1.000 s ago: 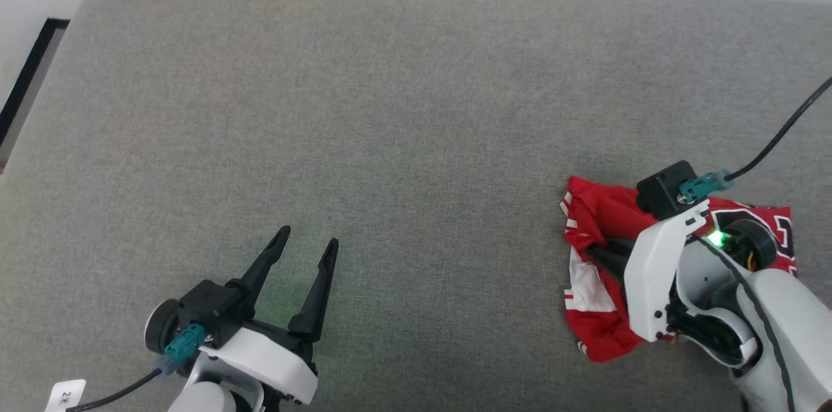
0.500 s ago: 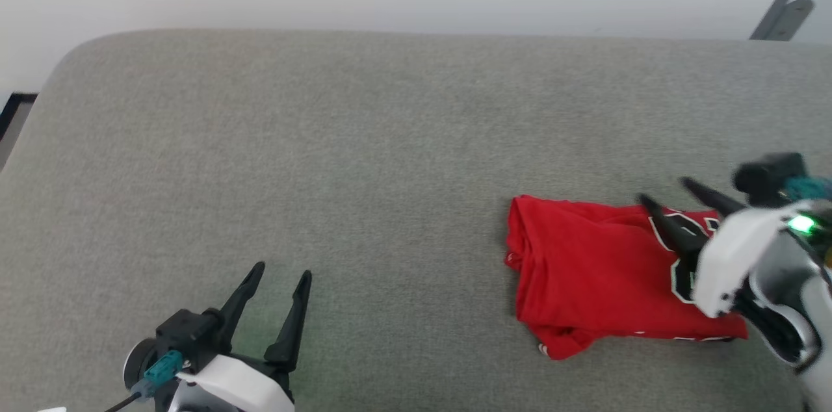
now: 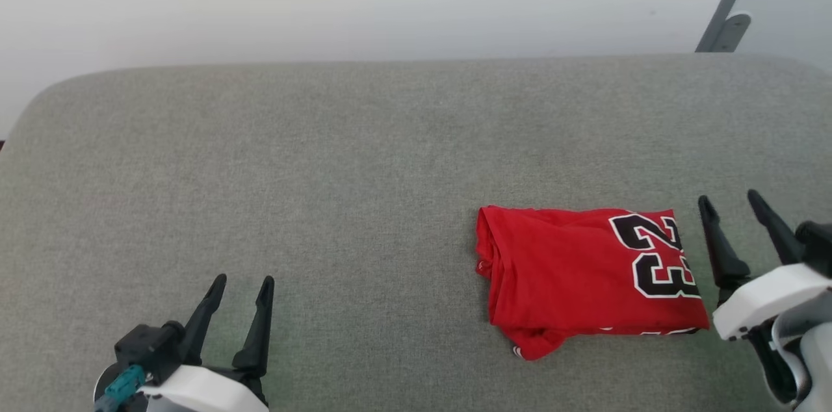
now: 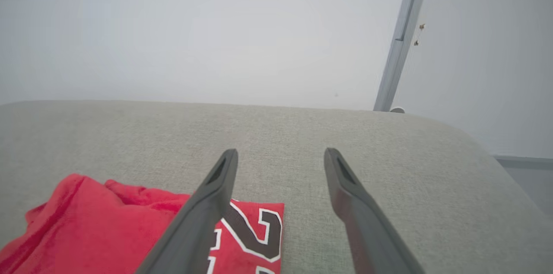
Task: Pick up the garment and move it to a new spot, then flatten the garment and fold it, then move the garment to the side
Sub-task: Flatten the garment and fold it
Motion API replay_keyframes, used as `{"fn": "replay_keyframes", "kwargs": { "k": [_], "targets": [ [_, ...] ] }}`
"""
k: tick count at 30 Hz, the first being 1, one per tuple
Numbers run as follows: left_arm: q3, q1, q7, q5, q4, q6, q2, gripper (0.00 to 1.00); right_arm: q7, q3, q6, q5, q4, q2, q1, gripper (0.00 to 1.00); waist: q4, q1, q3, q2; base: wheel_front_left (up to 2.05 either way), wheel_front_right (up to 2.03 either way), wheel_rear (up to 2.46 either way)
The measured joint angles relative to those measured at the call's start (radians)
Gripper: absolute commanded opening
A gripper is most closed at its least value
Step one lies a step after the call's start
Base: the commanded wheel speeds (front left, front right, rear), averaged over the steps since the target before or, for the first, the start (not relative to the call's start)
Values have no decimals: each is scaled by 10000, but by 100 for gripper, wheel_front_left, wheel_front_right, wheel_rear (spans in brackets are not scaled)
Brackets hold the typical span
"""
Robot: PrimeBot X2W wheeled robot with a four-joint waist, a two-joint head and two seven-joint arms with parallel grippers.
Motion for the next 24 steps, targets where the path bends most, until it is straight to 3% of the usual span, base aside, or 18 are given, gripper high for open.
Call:
{"fn": "replay_keyframes", "kwargs": {
  "k": [13,24],
  "targets": [
    [1058,1313,0,765,-1327,0,-274,100,-173,-2523,-2,-1060,-2683,1404,2374,100,134,0,-341,0,0,0,0],
    [1657,2348,0,1003,-2441,0,-598,100,-173,-3271,-2,-1250,-3917,1852,3864,100,360,0,-381,0,0,0,0]
  ]
}}
